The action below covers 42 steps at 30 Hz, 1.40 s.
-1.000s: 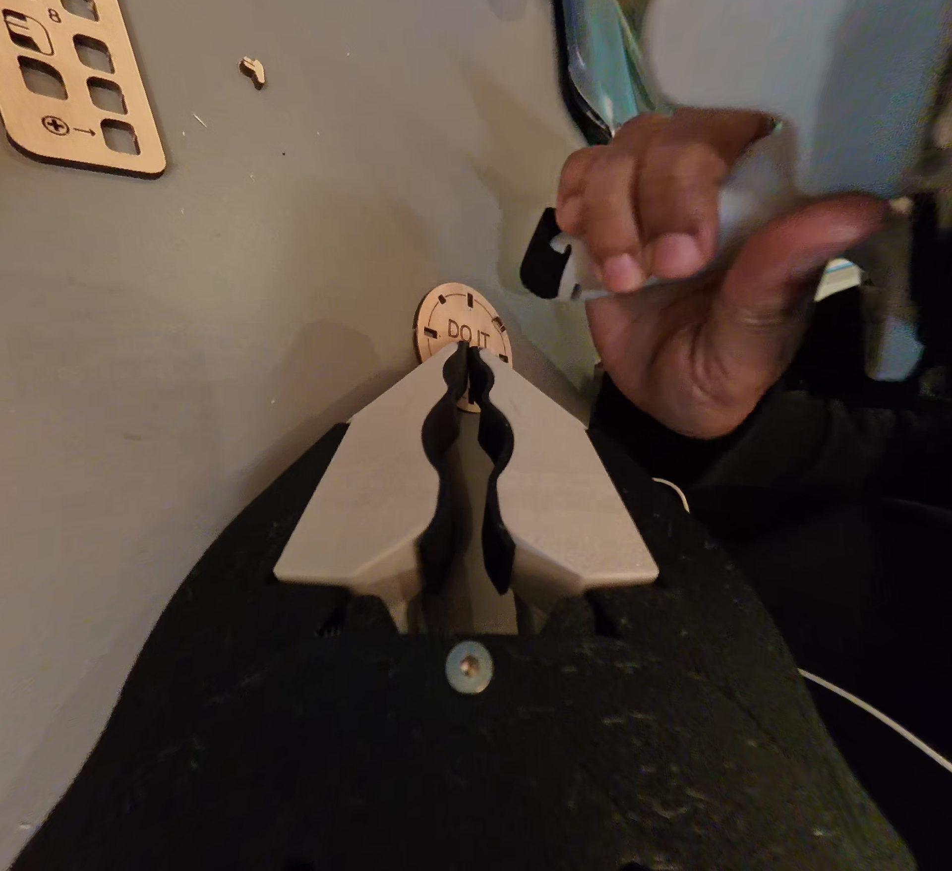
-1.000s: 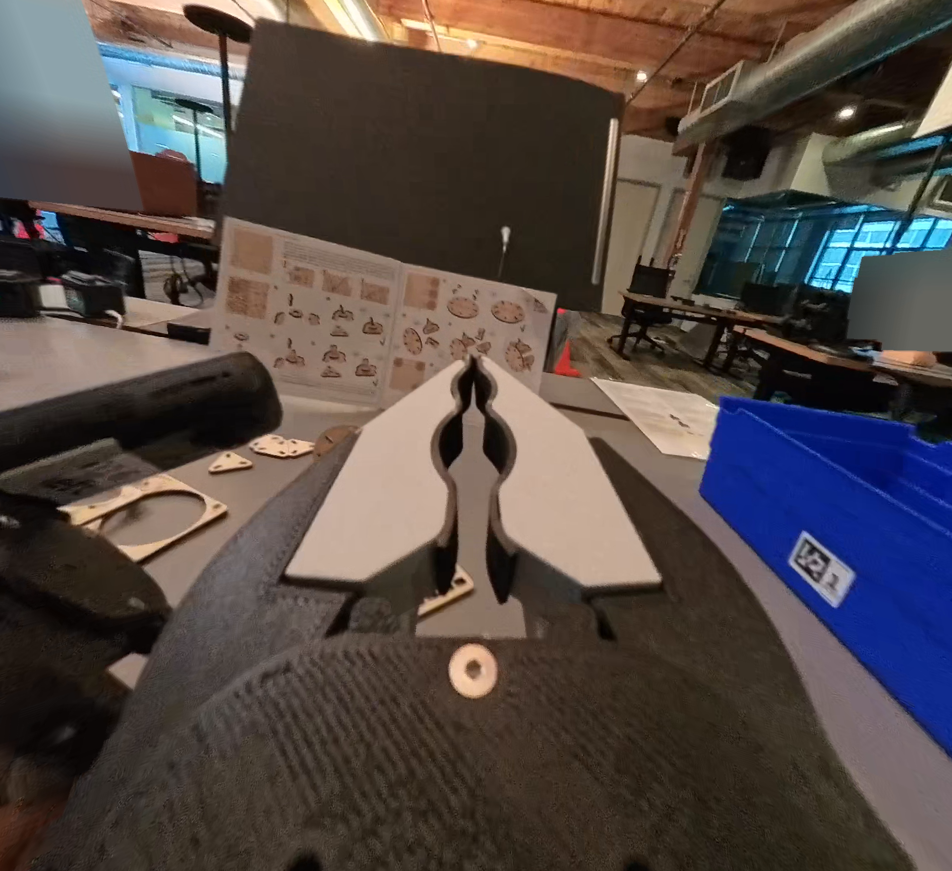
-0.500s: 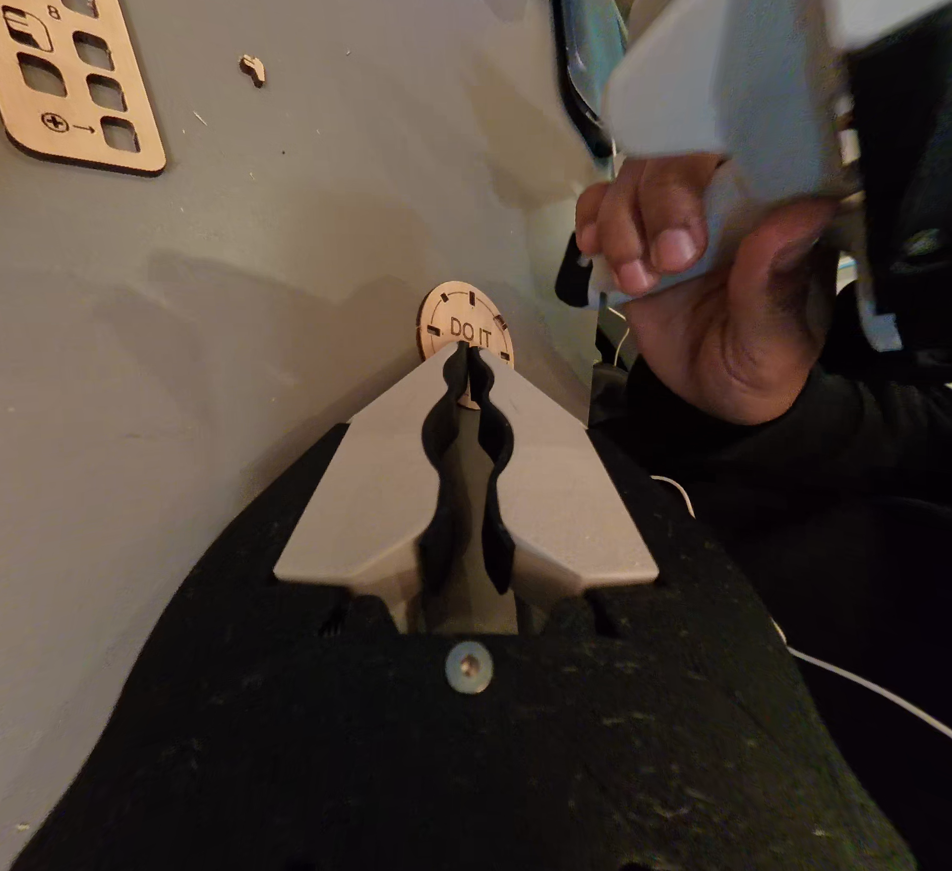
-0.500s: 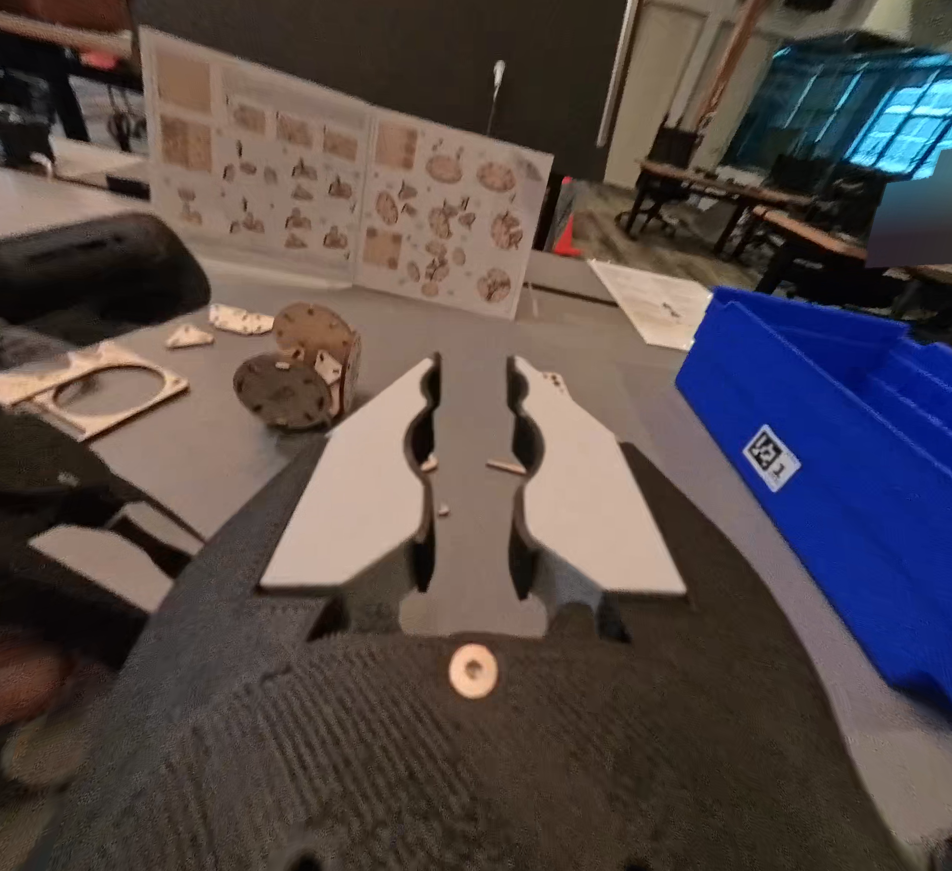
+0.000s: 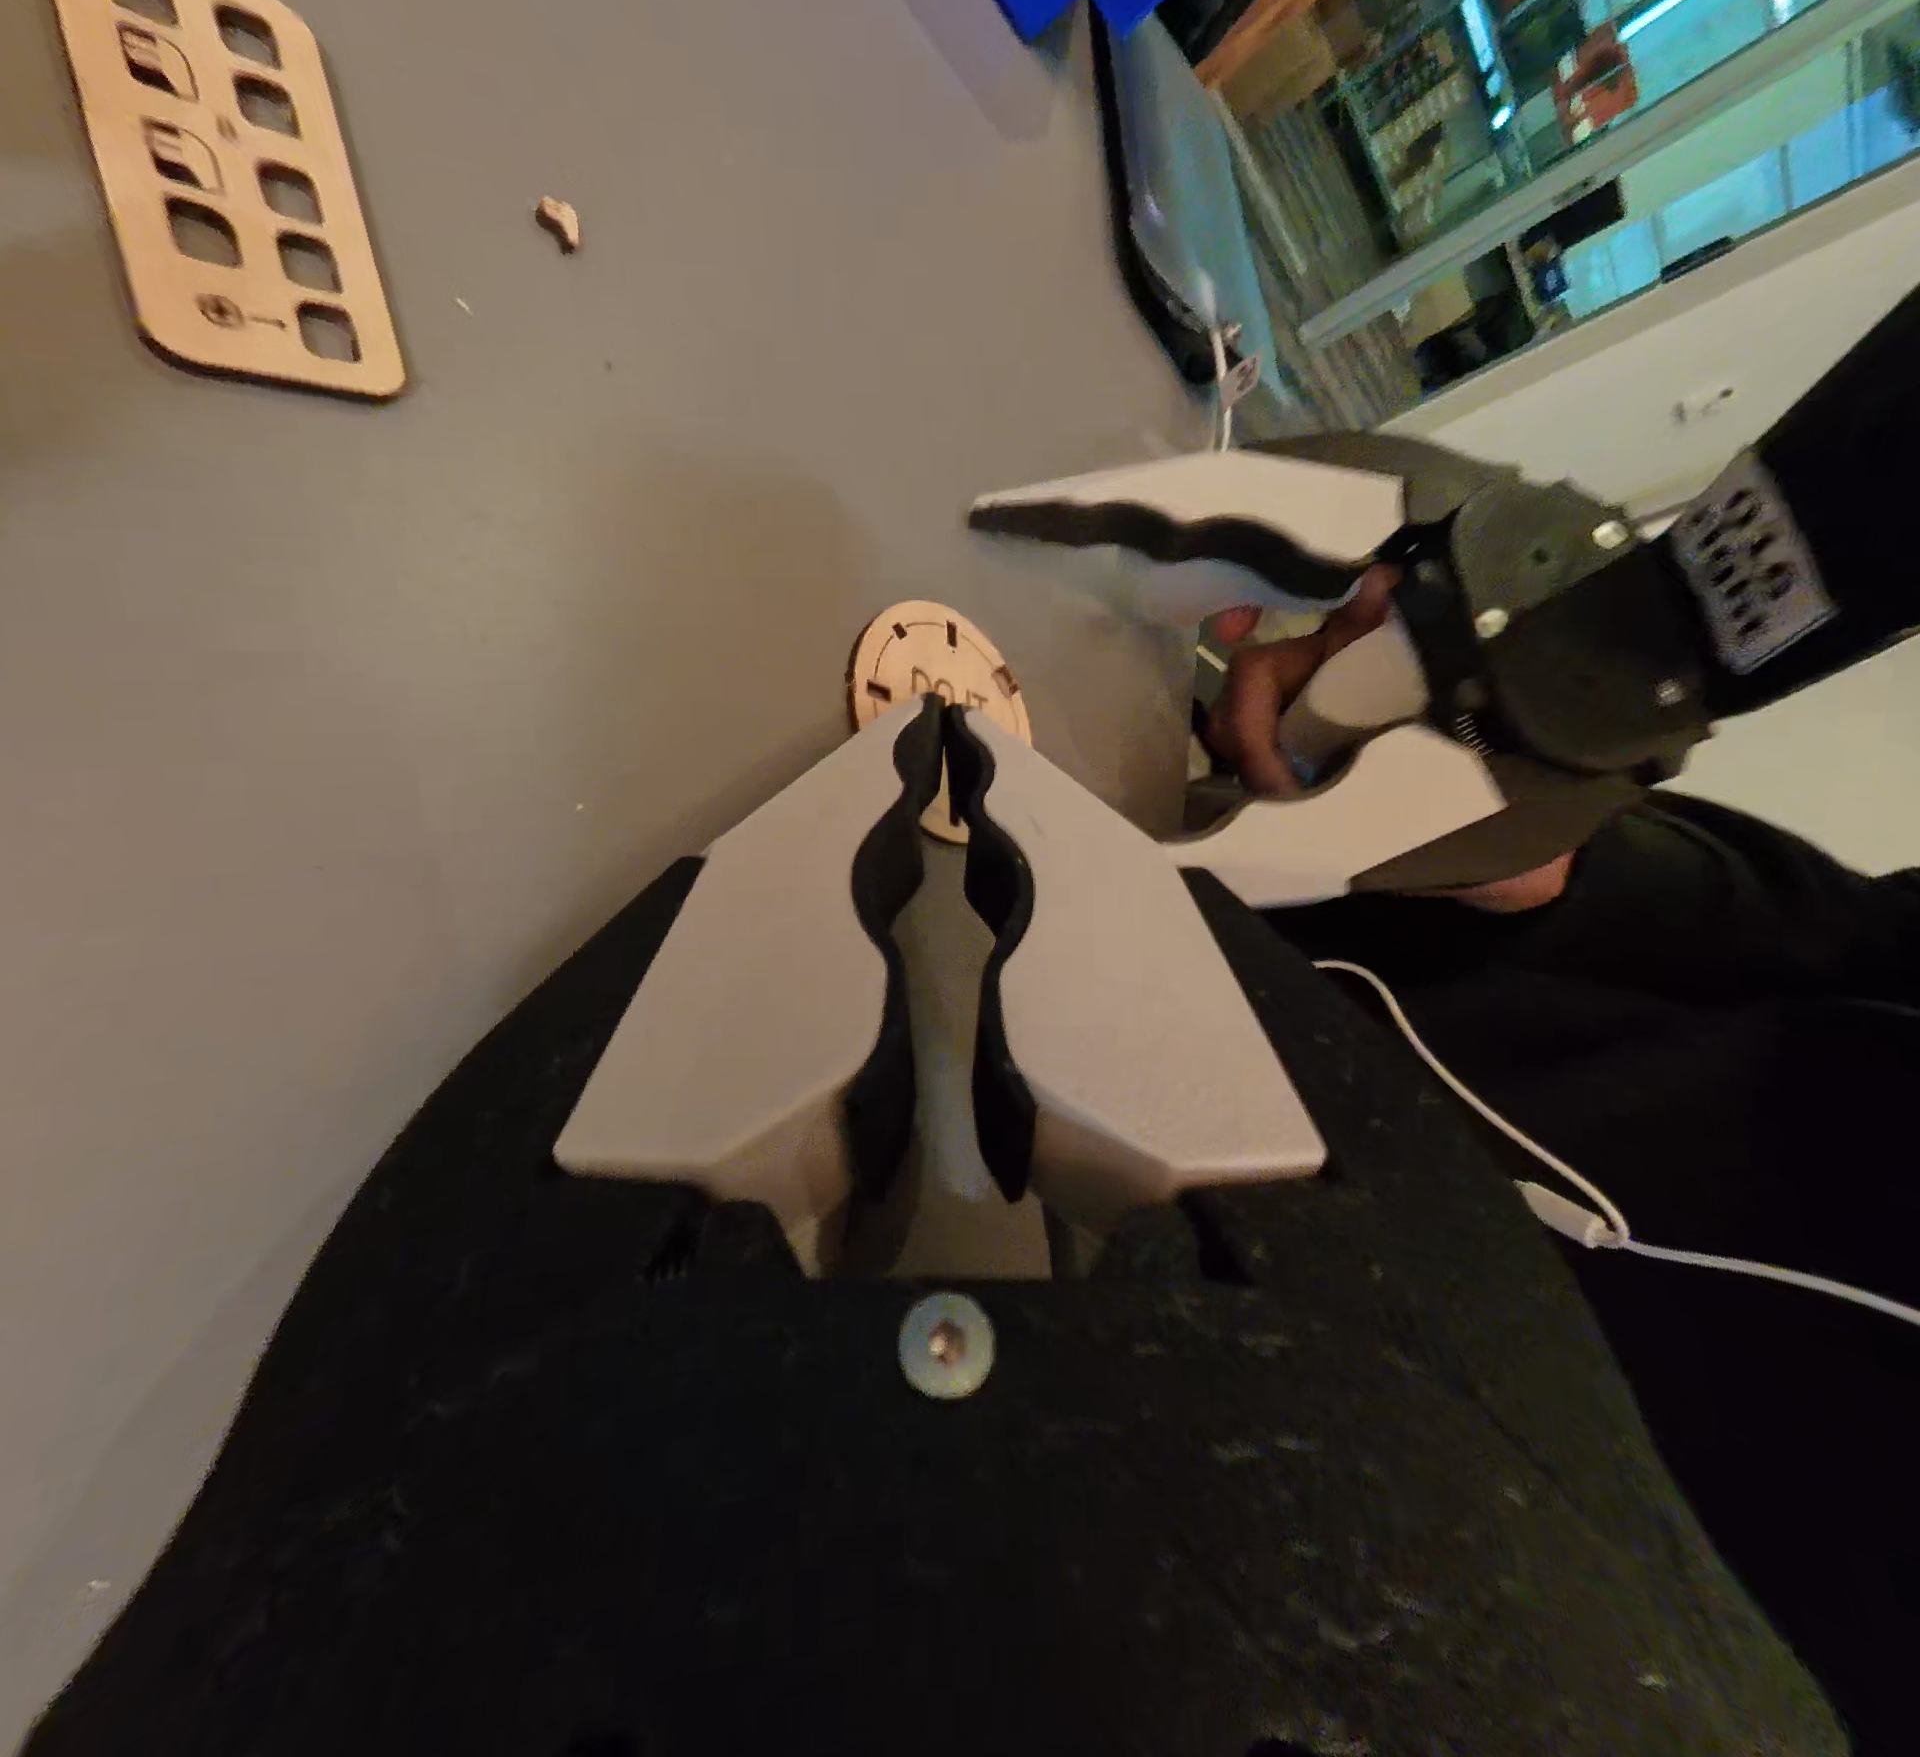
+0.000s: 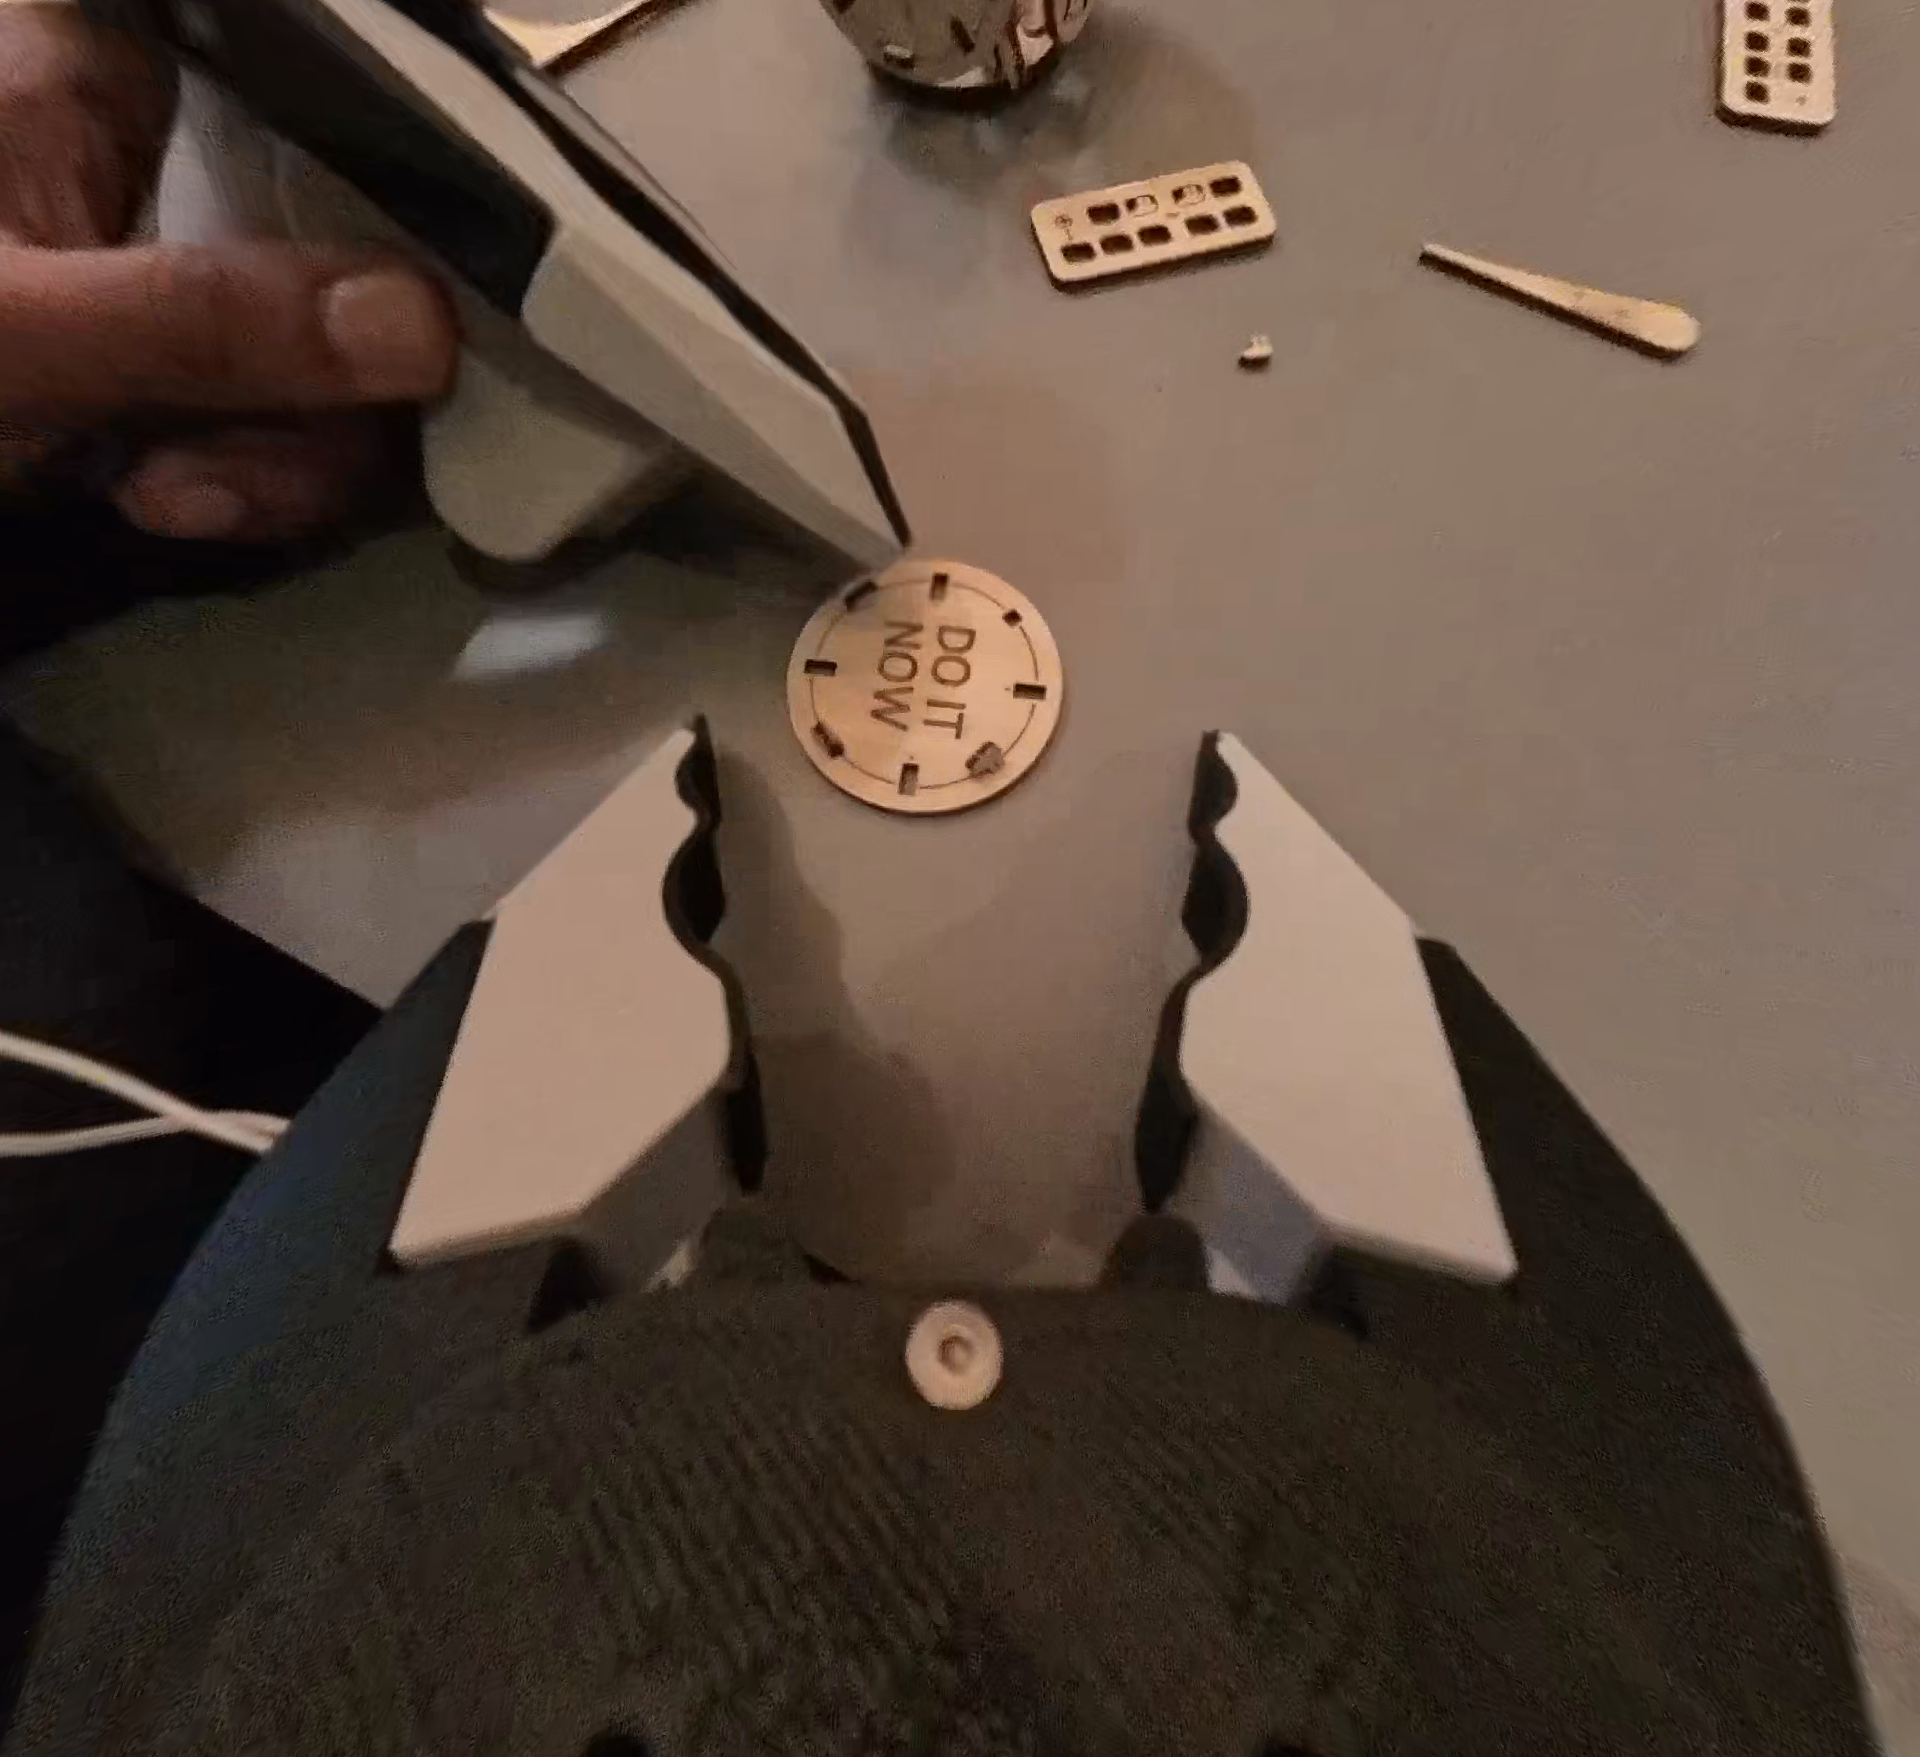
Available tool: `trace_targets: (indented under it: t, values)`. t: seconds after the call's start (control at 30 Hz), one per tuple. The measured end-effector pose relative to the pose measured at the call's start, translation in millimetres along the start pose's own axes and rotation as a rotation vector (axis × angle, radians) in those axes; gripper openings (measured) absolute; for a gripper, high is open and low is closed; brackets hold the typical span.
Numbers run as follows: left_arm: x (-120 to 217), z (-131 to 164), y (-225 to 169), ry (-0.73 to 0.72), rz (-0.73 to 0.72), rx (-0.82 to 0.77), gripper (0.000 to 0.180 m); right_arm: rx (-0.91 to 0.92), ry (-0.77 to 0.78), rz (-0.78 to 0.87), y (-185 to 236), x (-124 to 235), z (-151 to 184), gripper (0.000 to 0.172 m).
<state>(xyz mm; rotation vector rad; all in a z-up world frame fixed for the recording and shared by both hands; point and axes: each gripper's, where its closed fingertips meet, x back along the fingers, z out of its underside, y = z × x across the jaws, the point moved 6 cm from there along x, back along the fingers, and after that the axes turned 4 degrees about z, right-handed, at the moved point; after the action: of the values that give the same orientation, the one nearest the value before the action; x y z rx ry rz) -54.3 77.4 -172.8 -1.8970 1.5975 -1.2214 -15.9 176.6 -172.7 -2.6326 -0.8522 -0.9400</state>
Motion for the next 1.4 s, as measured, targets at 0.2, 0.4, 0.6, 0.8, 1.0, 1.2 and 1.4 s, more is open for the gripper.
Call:
trace_targets:
  t: [0.2,0.4,0.6,0.8,1.0,1.2,1.4]
  values:
    - [18.6,-15.6,-2.0,-0.193,0.012,-0.049,0.0,0.07,-0.015,-0.028,1.7,-3.2,-1.5,0.049]
    - [22.2,-22.6,-4.2,-0.25,0.043,-0.075,0.041,0.059,-0.025,-0.167,-7.8,2.4,-3.2,0.049]
    - [5.8,-18.0,-16.1,-0.171,0.312,0.074,0.054,0.349,-0.358,-0.261,-5.1,35.0,-32.2,0.049]
    - [2.2,-20.0,-37.7,-0.187,0.447,-0.038,0.0,0.442,-0.51,-0.24,-10.0,42.9,-38.2,0.054]
    - [19.8,-30.6,-52.0,-0.341,0.428,-0.254,0.0,0.052,-0.619,-0.436,-28.0,58.0,-55.0,0.045]
    - [15.3,-32.5,-55.3,-0.364,0.48,-0.235,0.0,0.085,-0.656,-0.386,-23.0,53.7,-58.2,0.023]
    - [9.8,-31.1,-53.2,-0.34,0.457,-0.228,0.0,0.064,-0.654,-0.417,-28.2,53.9,-56.8,0.008]
